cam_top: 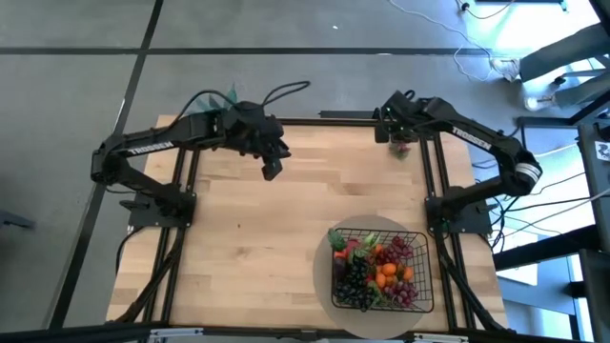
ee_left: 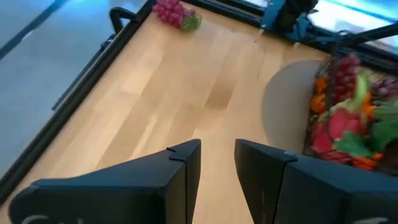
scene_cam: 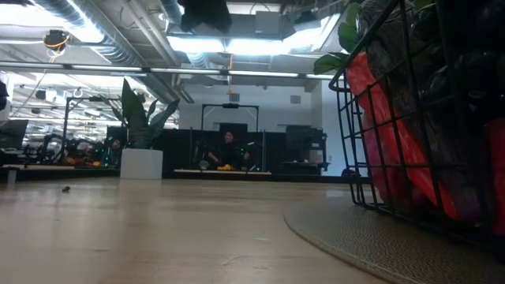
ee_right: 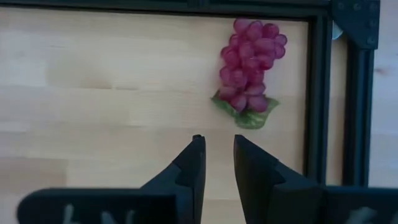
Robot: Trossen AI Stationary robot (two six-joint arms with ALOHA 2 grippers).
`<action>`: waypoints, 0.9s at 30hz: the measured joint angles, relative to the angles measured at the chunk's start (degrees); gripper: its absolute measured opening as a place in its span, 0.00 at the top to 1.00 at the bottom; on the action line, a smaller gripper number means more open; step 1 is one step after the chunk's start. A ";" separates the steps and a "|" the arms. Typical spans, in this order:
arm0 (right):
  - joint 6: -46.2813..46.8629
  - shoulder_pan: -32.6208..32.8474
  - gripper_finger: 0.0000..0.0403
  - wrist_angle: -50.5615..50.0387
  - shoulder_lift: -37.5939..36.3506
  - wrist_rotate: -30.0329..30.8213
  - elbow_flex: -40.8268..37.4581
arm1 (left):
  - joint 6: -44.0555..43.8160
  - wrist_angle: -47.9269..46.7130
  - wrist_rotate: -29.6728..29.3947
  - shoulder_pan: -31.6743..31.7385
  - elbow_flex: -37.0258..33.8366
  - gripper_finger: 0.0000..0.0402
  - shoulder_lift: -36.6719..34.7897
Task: Build produce basket
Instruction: Put the red grapes into the black wire basket
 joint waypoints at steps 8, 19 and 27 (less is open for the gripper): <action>-1.45 -4.98 0.83 0.29 4.98 -0.03 0.00 | 2.51 -0.08 -0.05 5.79 0.00 0.78 0.06; -5.16 -11.77 0.83 3.05 12.80 -0.03 0.00 | 3.61 -0.20 -0.07 14.06 0.00 0.78 0.06; -7.90 -13.57 0.83 7.64 18.34 -1.92 0.00 | 3.73 -0.20 -0.06 17.05 0.00 0.78 0.06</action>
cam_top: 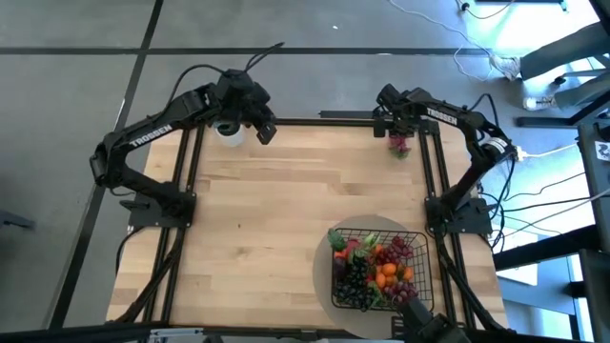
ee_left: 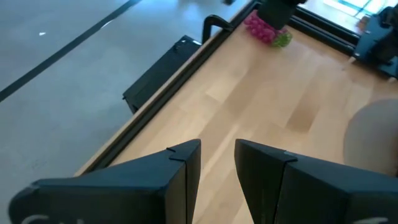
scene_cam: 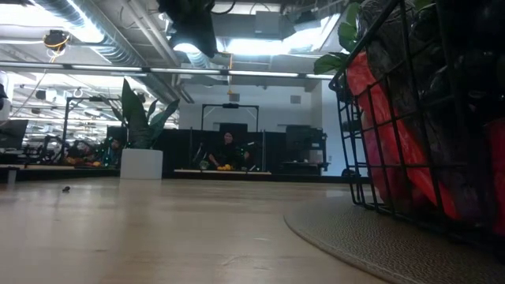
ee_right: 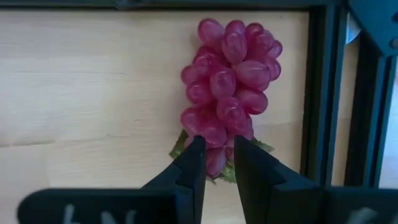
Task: Build produce basket
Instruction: Put the red grapes into the black wire basket
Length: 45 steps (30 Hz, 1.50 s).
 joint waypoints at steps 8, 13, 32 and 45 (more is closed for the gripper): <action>-1.19 -1.11 0.83 0.69 4.31 -0.25 0.00 | 0.00 -0.56 0.01 0.98 0.00 0.78 0.02; -1.29 -1.15 0.83 1.52 5.83 0.19 0.01 | 2.70 -0.54 -0.02 1.00 0.00 0.78 0.02; -11.57 -1.30 0.83 1.65 6.68 6.04 0.02 | 3.85 -0.49 -0.04 2.96 0.00 0.78 0.02; -16.17 -1.56 0.87 2.26 6.68 5.30 -1.14 | 2.45 -0.47 -0.01 4.76 0.00 0.78 0.02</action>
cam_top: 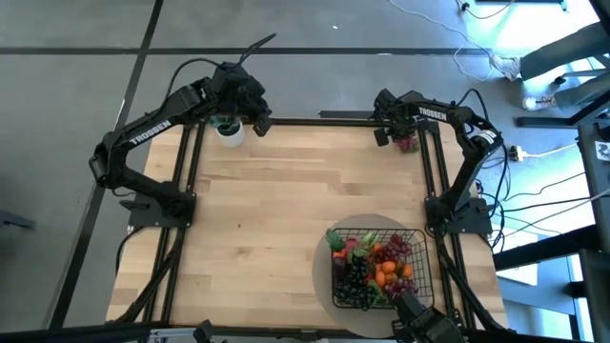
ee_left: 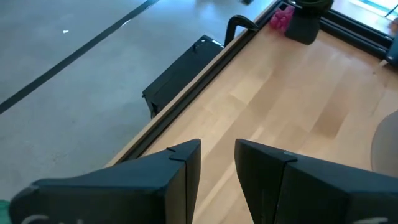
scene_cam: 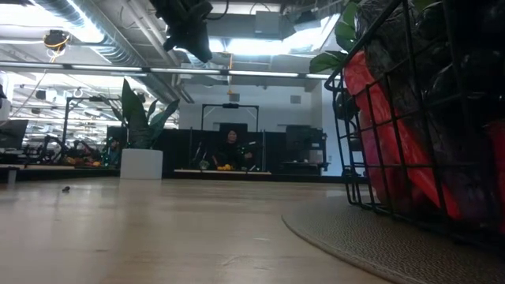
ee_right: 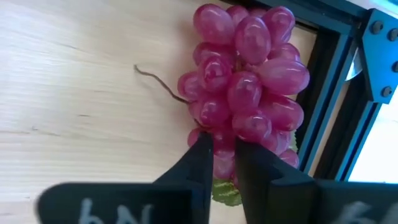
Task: Build produce basket
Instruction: Put the red grapes into the black wire basket
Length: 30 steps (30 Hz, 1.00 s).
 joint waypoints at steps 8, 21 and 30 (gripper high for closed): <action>-2.89 0.00 0.99 0.60 0.00 -0.43 0.00 | -0.02 0.01 -0.02 -0.02 0.00 0.78 0.00; -7.41 0.00 0.99 -3.86 0.00 -5.60 3.08 | 0.03 0.02 -0.01 -0.02 0.00 0.78 0.00; -10.74 0.48 0.86 -4.76 0.00 -12.04 3.08 | 0.48 0.02 -0.01 -0.02 0.00 0.78 0.00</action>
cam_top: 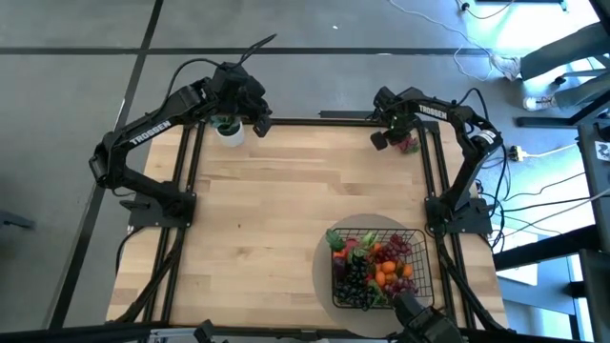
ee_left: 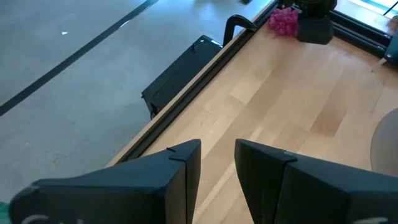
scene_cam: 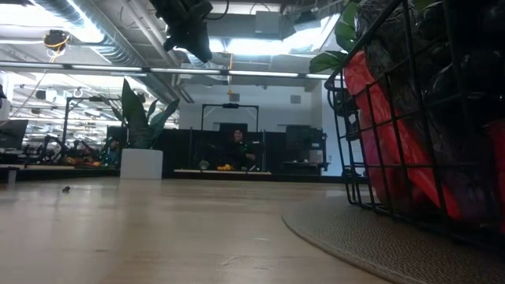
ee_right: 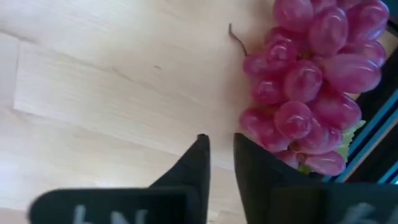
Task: Build produce basket
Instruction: Put the red grapes into the black wire basket
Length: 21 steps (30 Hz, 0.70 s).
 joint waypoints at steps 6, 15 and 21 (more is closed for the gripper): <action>-5.65 0.00 0.75 -0.80 0.00 0.07 0.29 | 0.00 0.00 0.00 0.00 0.00 0.78 0.00; -3.94 0.80 0.74 -5.05 0.00 10.53 6.44 | -0.04 0.04 0.00 0.00 0.00 0.78 0.01; -3.95 0.66 0.74 -3.66 0.00 7.63 4.97 | -0.07 0.04 0.00 0.00 0.00 0.78 0.00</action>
